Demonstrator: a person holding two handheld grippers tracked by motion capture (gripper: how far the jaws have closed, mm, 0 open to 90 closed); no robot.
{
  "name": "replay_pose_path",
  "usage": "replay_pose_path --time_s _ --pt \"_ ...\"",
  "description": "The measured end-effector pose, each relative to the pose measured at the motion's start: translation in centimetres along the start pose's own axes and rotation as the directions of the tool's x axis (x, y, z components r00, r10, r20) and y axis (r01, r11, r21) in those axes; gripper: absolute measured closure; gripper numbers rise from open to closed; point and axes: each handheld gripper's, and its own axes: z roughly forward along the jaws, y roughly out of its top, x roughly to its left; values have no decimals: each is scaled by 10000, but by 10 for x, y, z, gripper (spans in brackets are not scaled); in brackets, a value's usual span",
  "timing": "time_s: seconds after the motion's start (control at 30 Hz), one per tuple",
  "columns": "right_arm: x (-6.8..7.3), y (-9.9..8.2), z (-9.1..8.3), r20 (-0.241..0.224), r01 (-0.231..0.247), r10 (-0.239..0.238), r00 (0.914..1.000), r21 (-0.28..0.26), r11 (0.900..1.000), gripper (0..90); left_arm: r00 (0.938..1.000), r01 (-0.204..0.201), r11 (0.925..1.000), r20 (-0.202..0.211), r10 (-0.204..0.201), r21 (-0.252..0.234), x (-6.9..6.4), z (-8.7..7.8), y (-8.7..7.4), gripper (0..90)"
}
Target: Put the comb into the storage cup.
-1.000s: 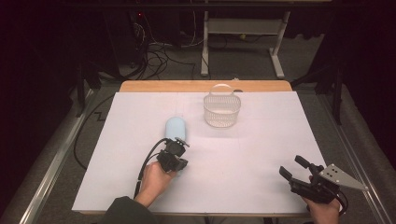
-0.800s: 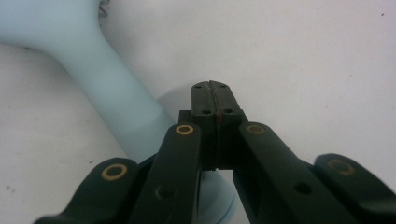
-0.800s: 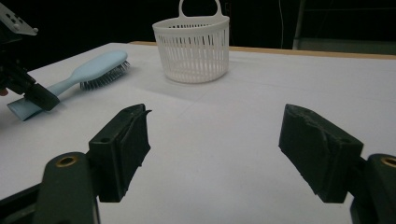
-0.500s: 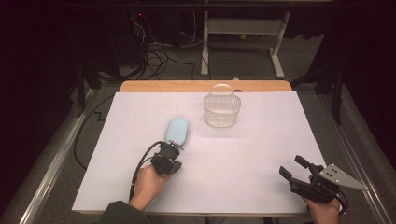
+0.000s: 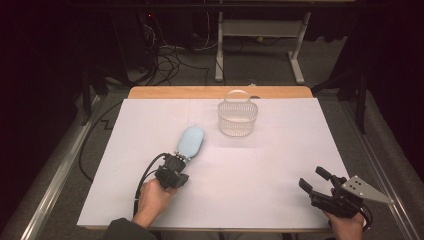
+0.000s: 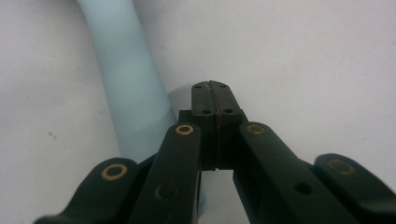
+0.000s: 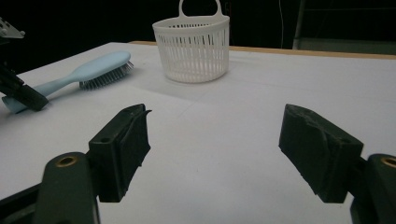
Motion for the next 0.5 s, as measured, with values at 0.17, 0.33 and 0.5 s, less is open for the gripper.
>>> replay_pose_path --time_s 0.17,0.33,0.5 --pt "0 0 0 8 -20 20 10000 -12 10000 247 10000 38 10000 -31 -38 -89 1 -1 -2 884" --pt "0 0 0 3 -23 23 10000 -6 10000 246 10000 38 9997 61 -37 -258 1 -3 -3 884" --pt "0 0 0 3 -23 23 10000 -7 10000 246 9998 53 9980 169 -43 -628 1 -12 -4 882"
